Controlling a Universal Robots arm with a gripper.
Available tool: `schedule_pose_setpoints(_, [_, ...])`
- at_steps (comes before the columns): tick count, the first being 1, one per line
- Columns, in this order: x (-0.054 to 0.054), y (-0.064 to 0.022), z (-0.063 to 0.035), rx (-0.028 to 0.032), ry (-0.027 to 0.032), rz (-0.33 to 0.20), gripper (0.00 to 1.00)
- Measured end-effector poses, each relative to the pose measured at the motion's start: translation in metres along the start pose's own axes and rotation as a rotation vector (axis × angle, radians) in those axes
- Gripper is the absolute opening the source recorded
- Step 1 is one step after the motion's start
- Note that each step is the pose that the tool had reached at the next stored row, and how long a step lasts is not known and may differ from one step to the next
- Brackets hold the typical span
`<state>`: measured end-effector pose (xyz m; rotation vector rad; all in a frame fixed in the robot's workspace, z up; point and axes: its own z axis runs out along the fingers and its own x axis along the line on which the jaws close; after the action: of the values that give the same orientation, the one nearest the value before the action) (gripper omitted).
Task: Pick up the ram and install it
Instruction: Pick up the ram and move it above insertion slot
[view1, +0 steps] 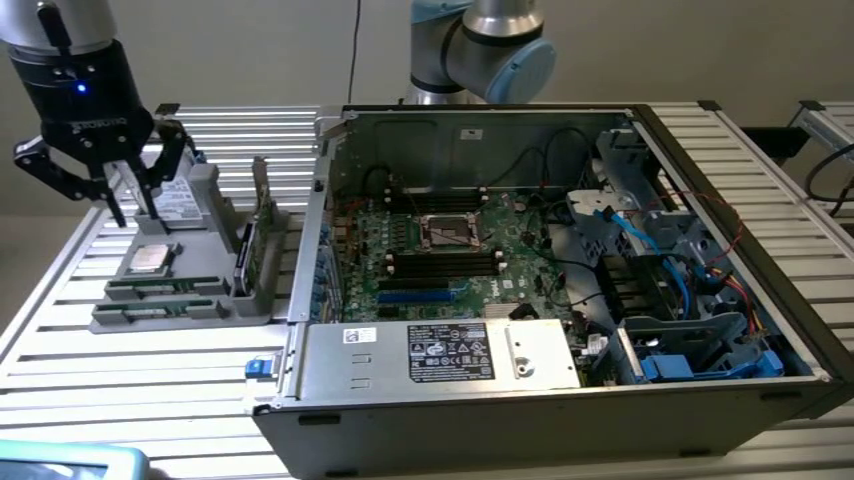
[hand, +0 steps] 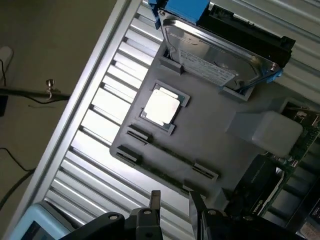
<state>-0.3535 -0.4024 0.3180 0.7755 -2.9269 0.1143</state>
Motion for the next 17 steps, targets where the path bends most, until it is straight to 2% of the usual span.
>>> schedule_pose_setpoints(17, [-0.0006, 0.0002, 0.0049, 0.0392, -0.0137, -0.306, 0.36])
